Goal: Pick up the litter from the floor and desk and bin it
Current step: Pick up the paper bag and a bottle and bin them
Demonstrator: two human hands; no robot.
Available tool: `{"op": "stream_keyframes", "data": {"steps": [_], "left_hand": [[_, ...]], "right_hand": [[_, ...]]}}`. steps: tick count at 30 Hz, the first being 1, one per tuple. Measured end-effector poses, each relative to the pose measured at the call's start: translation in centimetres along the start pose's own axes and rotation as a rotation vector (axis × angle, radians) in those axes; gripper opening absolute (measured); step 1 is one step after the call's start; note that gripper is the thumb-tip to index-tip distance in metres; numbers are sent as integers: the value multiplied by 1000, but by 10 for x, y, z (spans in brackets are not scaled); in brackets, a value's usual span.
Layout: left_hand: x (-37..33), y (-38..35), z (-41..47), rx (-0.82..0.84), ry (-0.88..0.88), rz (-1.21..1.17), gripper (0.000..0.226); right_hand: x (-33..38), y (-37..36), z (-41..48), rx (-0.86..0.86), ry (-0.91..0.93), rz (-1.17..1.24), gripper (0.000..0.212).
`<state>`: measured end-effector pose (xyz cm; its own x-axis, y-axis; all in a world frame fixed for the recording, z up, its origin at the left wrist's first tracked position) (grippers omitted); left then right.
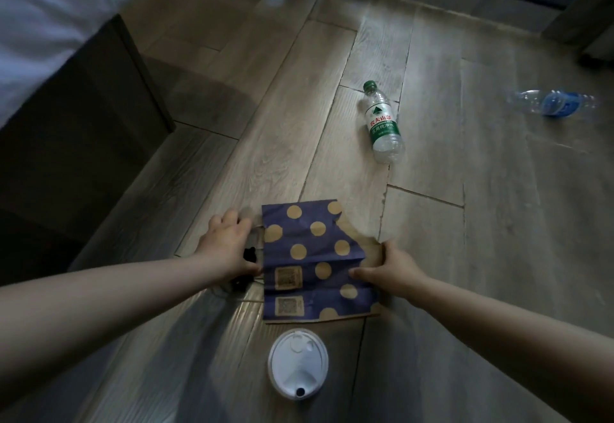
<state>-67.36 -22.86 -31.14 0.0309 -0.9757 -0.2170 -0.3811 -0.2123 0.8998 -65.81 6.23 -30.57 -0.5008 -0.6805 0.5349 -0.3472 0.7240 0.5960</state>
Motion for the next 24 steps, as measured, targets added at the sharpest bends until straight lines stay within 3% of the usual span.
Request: {"op": "stream_keyframes", "data": {"steps": [4,8,14,16,19,21,24], "left_hand": [[13,0,-4,-37,-55,-84,61],[25,14,-5,-91,-31,-173,36],[29,46,-8,-196,-86,-200,32],[26,53,-10,-218,-124,-217,32],[18,60,-16,-238,-125,-341,28],[8,59,-22,-241,-167,-385,30],[-9,48,-31,-181,-277,-284,48]], "right_hand": [[3,2,4,-49,-94,190,61],[19,16,17,-112,-68,330,68],[57,29,37,-224,23,304,72],[66,24,35,-122,35,288,65],[83,8,26,243,85,350,71],[94,1,22,321,177,189,79],[95,11,26,75,313,-181,76]]}}
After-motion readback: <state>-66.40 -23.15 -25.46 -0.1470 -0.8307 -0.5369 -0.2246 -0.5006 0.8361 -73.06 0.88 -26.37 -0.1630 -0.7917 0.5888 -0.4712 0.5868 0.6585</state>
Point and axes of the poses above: each hand's wrist, its own z-axis towards the middle knuckle, its own y-axis out of the back of the hand, x = y × z, the point moved 3 cm from there along z, towards the middle knuckle, and after that the axes turned 3 degrees about -x, right-handed, at the moved point
